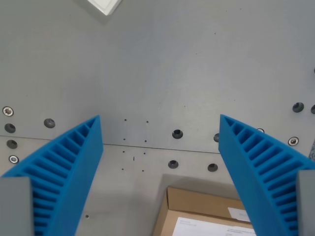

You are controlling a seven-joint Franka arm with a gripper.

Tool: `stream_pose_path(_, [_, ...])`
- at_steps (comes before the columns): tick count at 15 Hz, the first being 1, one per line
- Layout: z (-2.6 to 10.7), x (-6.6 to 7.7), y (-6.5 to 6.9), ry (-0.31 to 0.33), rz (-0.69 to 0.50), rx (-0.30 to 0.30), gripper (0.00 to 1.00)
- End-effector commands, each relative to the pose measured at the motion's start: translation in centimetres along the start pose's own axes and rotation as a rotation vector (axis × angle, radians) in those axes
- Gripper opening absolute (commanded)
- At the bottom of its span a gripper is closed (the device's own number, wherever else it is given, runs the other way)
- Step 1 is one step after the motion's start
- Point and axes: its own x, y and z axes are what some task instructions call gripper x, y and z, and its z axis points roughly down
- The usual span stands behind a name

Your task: Move above the white socket

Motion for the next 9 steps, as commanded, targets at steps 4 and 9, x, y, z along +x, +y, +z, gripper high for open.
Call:
stream_pose_path(4, [-0.25, -0.02, -0.01, 0.007, 0.003, -0.001, 1.00])
stream_pose_path(9, [-0.07, 0.07, -0.07, 0.008, 0.027, -0.001, 1.00])
